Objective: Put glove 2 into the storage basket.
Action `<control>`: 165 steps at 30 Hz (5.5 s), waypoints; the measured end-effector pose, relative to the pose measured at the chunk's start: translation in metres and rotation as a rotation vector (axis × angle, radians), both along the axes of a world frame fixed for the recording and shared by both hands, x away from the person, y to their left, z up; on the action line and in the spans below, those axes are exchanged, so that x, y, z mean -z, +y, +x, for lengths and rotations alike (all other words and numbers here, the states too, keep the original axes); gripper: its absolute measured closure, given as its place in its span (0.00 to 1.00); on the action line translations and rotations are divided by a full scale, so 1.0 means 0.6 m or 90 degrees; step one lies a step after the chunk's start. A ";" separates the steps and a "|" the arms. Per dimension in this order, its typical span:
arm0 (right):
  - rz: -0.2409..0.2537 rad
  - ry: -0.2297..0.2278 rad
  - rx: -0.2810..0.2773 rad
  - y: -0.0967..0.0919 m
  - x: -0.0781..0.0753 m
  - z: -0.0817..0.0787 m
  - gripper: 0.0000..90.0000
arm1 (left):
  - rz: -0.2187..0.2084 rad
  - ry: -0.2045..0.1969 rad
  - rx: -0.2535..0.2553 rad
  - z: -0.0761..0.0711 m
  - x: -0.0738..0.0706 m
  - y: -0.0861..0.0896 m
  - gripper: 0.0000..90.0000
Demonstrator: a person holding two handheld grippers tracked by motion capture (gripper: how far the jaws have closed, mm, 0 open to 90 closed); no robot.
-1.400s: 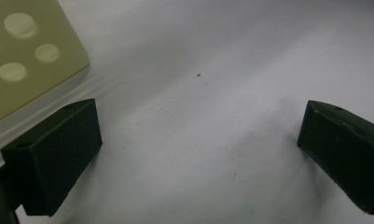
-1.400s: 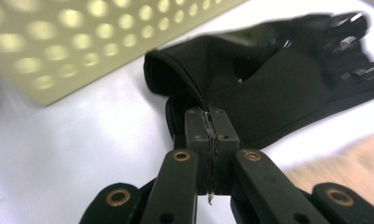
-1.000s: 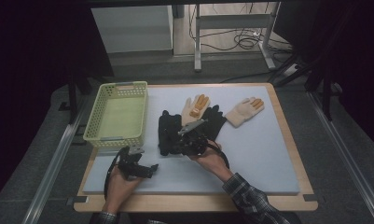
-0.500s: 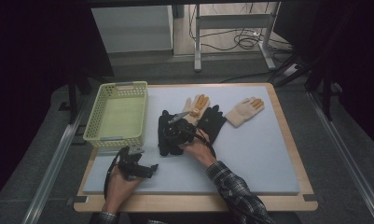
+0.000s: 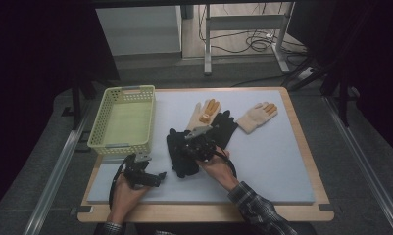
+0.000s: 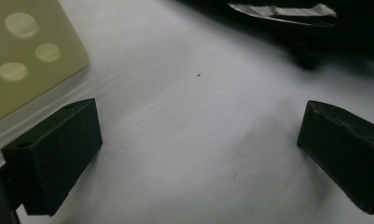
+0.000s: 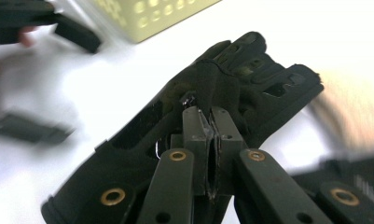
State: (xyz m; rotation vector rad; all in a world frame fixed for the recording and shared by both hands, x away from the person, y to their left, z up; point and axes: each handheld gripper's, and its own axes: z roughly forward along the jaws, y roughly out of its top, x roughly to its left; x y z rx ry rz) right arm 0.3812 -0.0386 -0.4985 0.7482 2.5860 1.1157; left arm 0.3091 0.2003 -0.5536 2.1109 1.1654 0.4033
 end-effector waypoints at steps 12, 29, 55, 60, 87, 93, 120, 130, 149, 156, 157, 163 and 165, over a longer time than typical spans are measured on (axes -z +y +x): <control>0.026 0.040 0.003 -0.088 0.033 -0.073 0.68 | -0.002 0.001 -0.002 0.000 0.000 -0.001 0.00; 0.035 -0.011 0.146 -0.178 0.002 0.061 0.55 | 0.003 0.001 0.002 0.000 0.000 0.000 0.00; -0.075 -0.057 0.181 -0.128 0.045 0.130 0.90 | 0.001 0.001 0.000 0.000 0.000 0.000 0.00; -0.054 -0.044 0.173 -0.140 0.040 0.133 0.90 | 0.001 0.002 0.000 0.000 0.000 0.000 0.00; 0.039 -0.104 0.010 -0.175 -0.082 0.004 0.94 | 0.001 0.000 0.000 0.000 0.000 0.000 0.00; 0.055 -0.104 -0.071 -0.125 -0.084 -0.043 0.94 | -0.001 0.001 -0.001 0.000 0.000 0.000 0.00; 0.052 -0.015 -0.095 -0.058 0.017 -0.058 0.54 | -0.002 0.001 -0.003 0.000 0.000 -0.001 0.00; 0.056 -0.014 -0.070 -0.119 -0.002 -0.060 0.71 | -0.001 0.001 -0.001 0.000 0.000 0.000 0.00; 0.024 0.035 -0.088 -0.184 0.053 -0.104 0.98 | 0.002 0.013 -0.054 -0.017 -0.004 0.050 0.01; 0.030 0.046 -0.111 -0.161 0.061 -0.112 0.98 | -0.001 0.004 -0.074 -0.025 0.002 0.085 0.01; 0.032 0.047 -0.114 -0.156 0.062 -0.112 0.98 | 0.002 0.004 -0.071 -0.025 0.002 0.086 0.02; 0.035 0.050 -0.127 -0.130 0.064 -0.111 0.98 | 0.002 0.002 -0.068 -0.025 0.003 0.087 0.02; 0.036 0.050 -0.130 -0.121 0.065 -0.109 0.98 | 0.003 0.002 -0.072 -0.025 0.003 0.088 0.01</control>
